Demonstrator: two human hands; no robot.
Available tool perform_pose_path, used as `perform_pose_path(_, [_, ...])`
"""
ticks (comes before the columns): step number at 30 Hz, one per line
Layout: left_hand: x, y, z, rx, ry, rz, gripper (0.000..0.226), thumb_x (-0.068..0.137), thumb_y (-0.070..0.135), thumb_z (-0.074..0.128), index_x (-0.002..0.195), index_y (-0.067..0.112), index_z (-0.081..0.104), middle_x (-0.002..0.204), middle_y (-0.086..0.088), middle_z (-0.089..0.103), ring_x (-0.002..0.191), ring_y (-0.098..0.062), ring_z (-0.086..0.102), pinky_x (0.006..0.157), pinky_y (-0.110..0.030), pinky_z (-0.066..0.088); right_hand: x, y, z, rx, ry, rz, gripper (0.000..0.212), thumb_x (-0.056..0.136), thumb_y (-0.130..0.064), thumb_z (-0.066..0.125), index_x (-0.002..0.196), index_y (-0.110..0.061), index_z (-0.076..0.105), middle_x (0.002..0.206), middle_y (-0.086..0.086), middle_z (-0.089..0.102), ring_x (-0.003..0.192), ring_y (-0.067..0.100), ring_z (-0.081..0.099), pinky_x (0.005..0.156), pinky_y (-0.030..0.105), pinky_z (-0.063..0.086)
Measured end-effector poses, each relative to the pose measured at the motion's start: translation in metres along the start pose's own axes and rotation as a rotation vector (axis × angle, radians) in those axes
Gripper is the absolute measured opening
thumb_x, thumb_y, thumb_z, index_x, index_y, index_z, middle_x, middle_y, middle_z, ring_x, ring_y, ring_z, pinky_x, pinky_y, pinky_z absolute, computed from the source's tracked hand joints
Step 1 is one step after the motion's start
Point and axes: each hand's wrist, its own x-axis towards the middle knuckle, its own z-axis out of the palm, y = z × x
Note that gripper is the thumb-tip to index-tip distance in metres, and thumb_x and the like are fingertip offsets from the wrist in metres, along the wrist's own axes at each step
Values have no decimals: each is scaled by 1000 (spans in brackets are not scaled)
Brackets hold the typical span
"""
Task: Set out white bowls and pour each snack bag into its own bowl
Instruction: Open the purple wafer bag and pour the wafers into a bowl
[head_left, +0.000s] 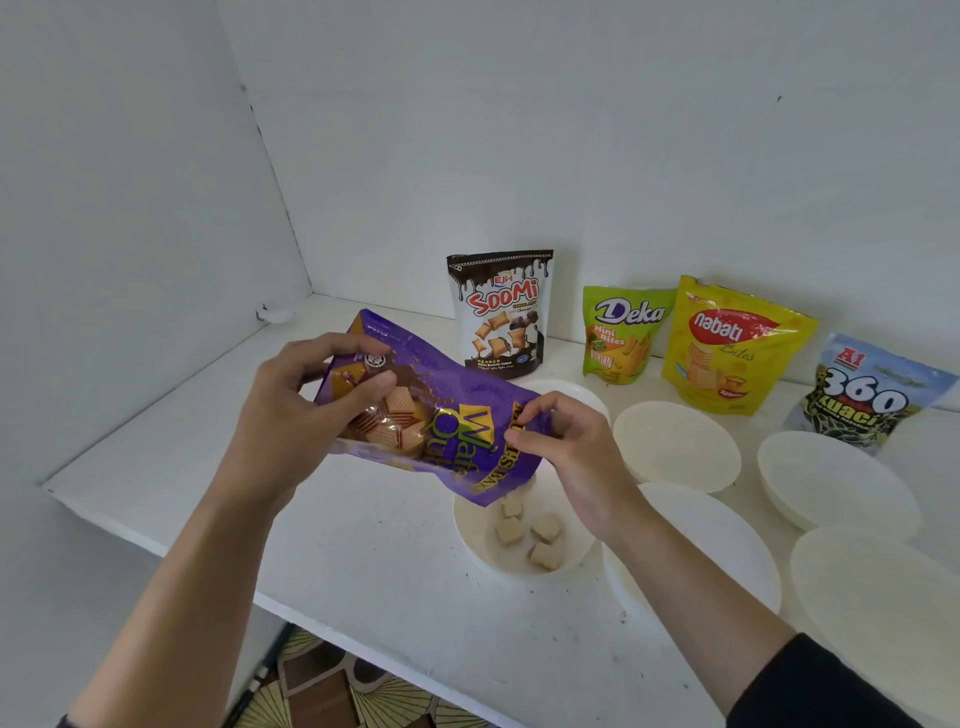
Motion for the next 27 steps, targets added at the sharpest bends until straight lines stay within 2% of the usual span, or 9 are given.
perform_pose_path(2, [3, 9, -2, -17, 4, 21, 20, 78, 26, 81, 97, 29, 77, 116, -13, 68, 101, -18, 70, 60, -24, 59, 1, -8, 2, 29, -7, -19, 23, 77, 1, 81, 77, -18, 69, 92, 21, 72, 87, 26, 72, 80, 43, 52])
perform_pose_path(9, [11, 34, -10, -18, 3, 93, 18, 83, 24, 79, 95, 36, 75, 118, -13, 69, 105, -23, 70, 62, -27, 61, 7, -30, 7, 60, -19, -74, 18, 73, -12, 82, 80, -20, 67, 107, 27, 71, 103, 41, 70, 82, 50, 55])
perform_pose_path(13, [10, 31, -7, 21, -11, 88, 18, 85, 26, 78, 98, 36, 73, 120, -12, 68, 107, -26, 70, 66, -35, 64, 4, -28, 7, 84, -26, -71, 20, 77, -10, 84, 81, -18, 66, 109, 26, 71, 107, 41, 69, 81, 45, 55])
perform_pose_path(17, [7, 14, -1, 50, -13, 28, 17, 86, 27, 79, 101, 34, 74, 119, -12, 68, 110, -30, 68, 72, -48, 64, -3, -16, 5, 103, -27, -15, 21, 74, -9, 84, 78, -17, 64, 105, 28, 72, 102, 40, 71, 81, 44, 55])
perform_pose_path(19, [5, 5, 2, 103, -22, 10, 21, 86, 29, 80, 105, 34, 73, 119, -11, 67, 111, -31, 66, 75, -51, 64, -4, -9, 2, 65, 0, 30, 23, 77, -4, 82, 77, -19, 64, 101, 23, 73, 100, 37, 71, 77, 41, 56])
perform_pose_path(23, [3, -5, 9, 184, -65, -12, 24, 85, 30, 80, 107, 36, 73, 119, -6, 67, 109, -27, 66, 77, -45, 63, -7, 4, 0, -47, 51, 117, 28, 76, -9, 86, 69, -28, 67, 108, 26, 70, 106, 41, 69, 83, 53, 55])
perform_pose_path(27, [6, -1, 10, 209, -64, -12, 22, 87, 30, 79, 106, 37, 73, 118, -3, 68, 106, -23, 68, 73, -37, 63, -8, 4, 2, -66, 66, 115, 27, 66, -22, 92, 69, -28, 66, 108, 26, 70, 107, 42, 67, 92, 60, 52])
